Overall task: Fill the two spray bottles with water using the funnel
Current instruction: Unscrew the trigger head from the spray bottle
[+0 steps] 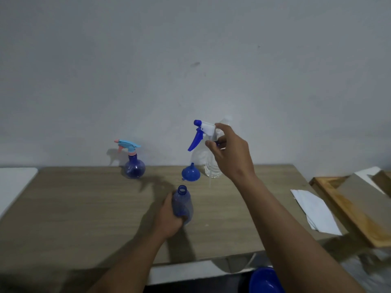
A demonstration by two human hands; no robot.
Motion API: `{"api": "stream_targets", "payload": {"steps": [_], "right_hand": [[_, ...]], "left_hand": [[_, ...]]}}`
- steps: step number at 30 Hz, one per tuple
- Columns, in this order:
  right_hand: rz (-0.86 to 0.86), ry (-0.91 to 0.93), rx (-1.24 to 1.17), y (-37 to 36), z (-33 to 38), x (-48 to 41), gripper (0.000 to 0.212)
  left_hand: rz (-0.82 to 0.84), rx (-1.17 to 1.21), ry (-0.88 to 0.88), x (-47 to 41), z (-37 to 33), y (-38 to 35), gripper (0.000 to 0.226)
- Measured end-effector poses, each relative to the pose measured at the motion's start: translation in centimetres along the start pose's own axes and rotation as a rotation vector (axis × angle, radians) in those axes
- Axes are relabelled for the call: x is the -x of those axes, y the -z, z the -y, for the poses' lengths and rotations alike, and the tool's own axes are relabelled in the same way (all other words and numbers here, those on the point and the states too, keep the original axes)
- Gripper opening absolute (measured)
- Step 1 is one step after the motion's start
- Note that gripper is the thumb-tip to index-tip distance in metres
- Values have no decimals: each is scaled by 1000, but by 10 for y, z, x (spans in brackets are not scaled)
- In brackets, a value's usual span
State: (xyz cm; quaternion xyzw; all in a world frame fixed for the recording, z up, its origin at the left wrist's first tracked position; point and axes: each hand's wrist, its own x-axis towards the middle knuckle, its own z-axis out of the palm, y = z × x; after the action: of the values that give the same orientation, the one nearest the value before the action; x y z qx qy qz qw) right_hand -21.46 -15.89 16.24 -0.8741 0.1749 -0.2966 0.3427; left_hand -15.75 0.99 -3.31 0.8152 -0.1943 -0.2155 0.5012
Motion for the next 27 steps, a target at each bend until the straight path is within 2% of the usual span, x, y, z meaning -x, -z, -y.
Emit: {"api": "stream_targets", "payload": {"steps": [3, 6, 14, 20, 27], "right_hand": [[69, -93, 104, -8, -25, 6, 41], [161, -202, 208, -28, -60, 18, 37], [408, -455, 300, -80, -152, 53, 40], [481, -456, 287, -105, -184, 68, 27], [482, -378, 322, -110, -193, 66, 25]], "left_hand": [[-100, -3, -22, 3, 3, -3, 69], [-190, 56, -48, 4, 6, -5, 66], [-213, -27, -10, 4, 4, -1, 65], [-261, -20, 24, 3, 6, -6, 66], [-283, -18, 22, 0, 10, -12, 69]]}}
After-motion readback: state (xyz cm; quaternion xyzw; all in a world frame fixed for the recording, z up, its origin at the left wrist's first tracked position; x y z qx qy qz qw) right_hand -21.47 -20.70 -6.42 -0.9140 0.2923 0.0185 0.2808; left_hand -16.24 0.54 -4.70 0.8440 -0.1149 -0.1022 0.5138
